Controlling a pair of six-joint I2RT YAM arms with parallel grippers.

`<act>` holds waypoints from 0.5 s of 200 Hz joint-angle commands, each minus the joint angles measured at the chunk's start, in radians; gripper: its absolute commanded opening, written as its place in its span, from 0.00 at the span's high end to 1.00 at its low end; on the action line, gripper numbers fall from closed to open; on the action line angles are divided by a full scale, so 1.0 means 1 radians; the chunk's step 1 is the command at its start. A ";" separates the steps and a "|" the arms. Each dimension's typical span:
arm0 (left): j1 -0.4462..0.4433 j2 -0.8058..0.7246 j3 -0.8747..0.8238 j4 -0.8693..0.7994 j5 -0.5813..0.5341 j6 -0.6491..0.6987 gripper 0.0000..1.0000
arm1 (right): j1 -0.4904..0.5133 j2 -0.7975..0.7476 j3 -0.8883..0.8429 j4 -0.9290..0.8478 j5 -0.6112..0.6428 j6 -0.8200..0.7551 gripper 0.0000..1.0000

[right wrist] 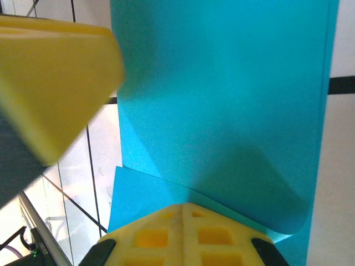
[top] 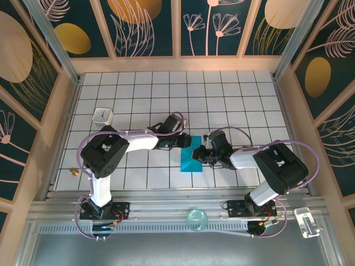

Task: Fold a paper plane with a square sheet of paper (pick it up from the middle)
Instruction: Fold the triangle a second time at the center of the table.

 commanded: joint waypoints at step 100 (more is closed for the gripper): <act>-0.131 -0.281 -0.337 0.159 0.234 -0.205 0.94 | -0.009 0.000 -0.021 -0.073 0.037 0.002 1.00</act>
